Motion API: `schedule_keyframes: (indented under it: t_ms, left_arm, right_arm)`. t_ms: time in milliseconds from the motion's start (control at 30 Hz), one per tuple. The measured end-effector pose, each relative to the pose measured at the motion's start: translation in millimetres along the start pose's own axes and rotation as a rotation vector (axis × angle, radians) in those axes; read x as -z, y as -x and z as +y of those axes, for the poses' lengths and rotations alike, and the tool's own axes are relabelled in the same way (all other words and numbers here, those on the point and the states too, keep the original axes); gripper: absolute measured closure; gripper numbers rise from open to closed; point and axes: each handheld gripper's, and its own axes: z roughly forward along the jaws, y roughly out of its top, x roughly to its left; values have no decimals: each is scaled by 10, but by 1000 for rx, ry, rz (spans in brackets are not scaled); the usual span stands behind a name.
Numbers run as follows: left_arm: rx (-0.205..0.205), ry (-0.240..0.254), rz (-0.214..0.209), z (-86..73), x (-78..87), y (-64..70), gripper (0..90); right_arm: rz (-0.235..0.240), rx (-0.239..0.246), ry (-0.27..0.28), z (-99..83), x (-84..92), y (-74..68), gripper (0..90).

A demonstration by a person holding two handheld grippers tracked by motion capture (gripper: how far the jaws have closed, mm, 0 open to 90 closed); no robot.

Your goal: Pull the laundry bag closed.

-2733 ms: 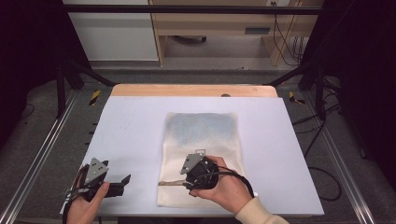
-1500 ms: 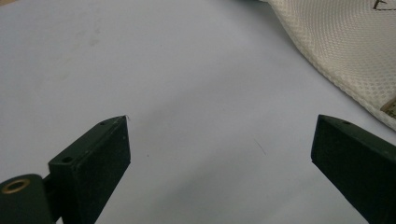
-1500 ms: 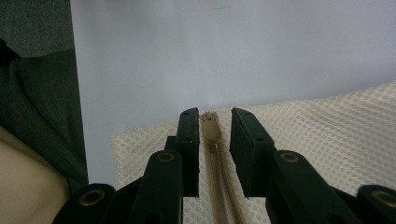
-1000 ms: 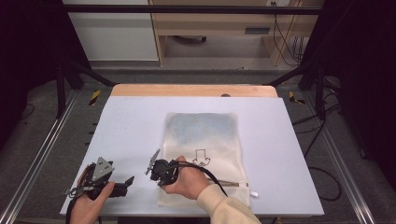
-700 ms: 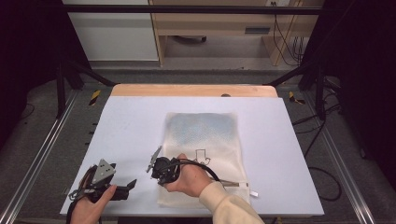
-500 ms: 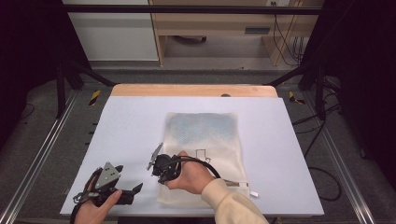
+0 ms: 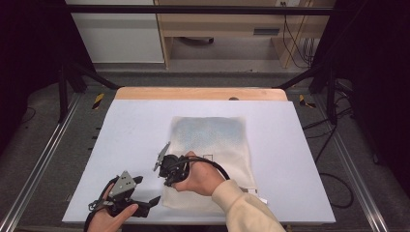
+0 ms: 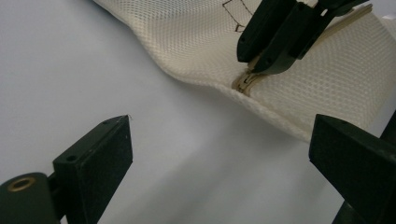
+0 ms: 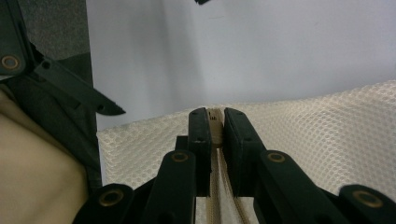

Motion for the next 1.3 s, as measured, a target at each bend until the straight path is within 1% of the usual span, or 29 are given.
schedule_keyframes:
  t_ms: [33, 67, 100, 133, 267, 333, 367, 433, 467, 533, 633, 667, 700, 733, 767, 833, 867, 1000, 1067, 1167, 1200, 1300]
  left_arm:
    - [19, 7, -17, 7, -24, 12, 63]
    - [29, 13, -29, 11, -39, 19, 65]
    - [29, 13, -29, 11, -39, 19, 66]
    - [38, 18, -57, 22, -67, 28, 67]
    - [57, 23, -108, 49, -142, 51, 84]
    - [83, 23, -140, 53, -181, 49, 84]
    - [89, 23, -143, 54, -196, 47, 84]
    - [87, 20, -140, 55, -211, 42, 89]
    - [87, 10, -142, 56, -240, 26, 97]
    - [105, 10, -162, 59, -272, 14, 111]
    - [117, -5, -178, 60, -322, 7, 131]
    - [128, -9, -192, 60, -339, 0, 130]
    - [128, -9, -192, 60, -339, 0, 131]
    - [150, 2, -208, 60, -366, -9, 134]
    - [154, 6, -219, 62, -377, -9, 143]
    - [156, 5, -239, 64, -399, -5, 147]
    - [149, -1, -244, 62, -406, -1, 160]
    - [135, -13, -240, 55, -437, -4, 191]
    - [133, -16, -252, 53, -456, -4, 196]
    - [134, -20, -261, 55, -472, 2, 214]
    - [138, -19, -275, 54, -484, 17, 233]
    - [142, -15, -278, 60, -497, 16, 233]
  right_arm:
    - [-4, 2, 2, 1, 4, -2, 819]
    - [-7, 6, 5, 0, 5, 0, 819]
    - [-7, 6, 5, 0, 5, 0, 819]
    - [-6, 8, 5, -1, 1, -8, 819]
    - [-3, 10, 9, 3, -7, -15, 819]
    - [-3, 12, 10, 2, 0, -11, 819]
    - [-3, 5, 13, 1, 6, -12, 819]
    - [1, 7, 21, -5, 21, -1, 819]
    - [5, 2, 25, -8, 28, 3, 819]
    - [4, 0, 28, -12, 45, 9, 819]
    - [8, -3, 29, -13, 64, 11, 819]
    - [5, 0, 30, -12, 69, 13, 819]
    - [5, 0, 30, -12, 69, 13, 819]
    - [6, -1, 37, -11, 76, 17, 819]
    - [7, 0, 37, -11, 75, 18, 819]
    - [2, 2, 34, -9, 69, 17, 819]
    - [4, 2, 34, -7, 70, 17, 819]
    - [3, 2, 39, -8, 80, 15, 819]
    - [5, -1, 45, -9, 91, 15, 819]
    - [4, 0, 49, -6, 103, 13, 819]
    - [4, 1, 50, -6, 109, 11, 819]
    - [3, -1, 45, -8, 108, 4, 819]
